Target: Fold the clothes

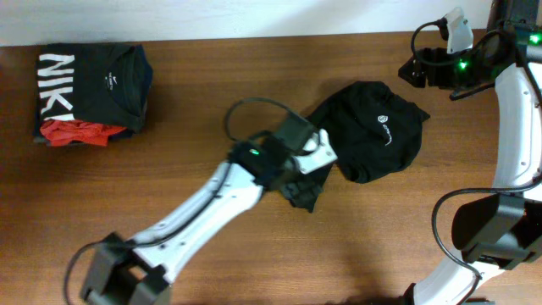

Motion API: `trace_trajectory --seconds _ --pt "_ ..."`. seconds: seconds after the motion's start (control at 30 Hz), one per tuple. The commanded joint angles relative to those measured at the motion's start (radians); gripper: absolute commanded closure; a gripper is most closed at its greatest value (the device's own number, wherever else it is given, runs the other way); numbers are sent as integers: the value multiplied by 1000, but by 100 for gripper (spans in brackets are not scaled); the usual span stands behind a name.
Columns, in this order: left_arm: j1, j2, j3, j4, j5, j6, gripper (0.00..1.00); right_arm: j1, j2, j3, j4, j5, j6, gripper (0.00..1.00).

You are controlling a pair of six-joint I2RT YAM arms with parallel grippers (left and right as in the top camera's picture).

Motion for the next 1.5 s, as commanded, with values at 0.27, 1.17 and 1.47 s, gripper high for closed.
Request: trace_trajectory --seconds 0.27,1.17,1.47 --pt "-113 218 24 117 -192 -243 17 -2 -14 6 -5 6 -8 22" --pt "-134 374 238 -292 -95 -181 33 -2 -14 6 -19 77 -8 22" --pt "-230 444 238 -274 -176 -107 24 -2 -14 6 -31 77 -8 22"
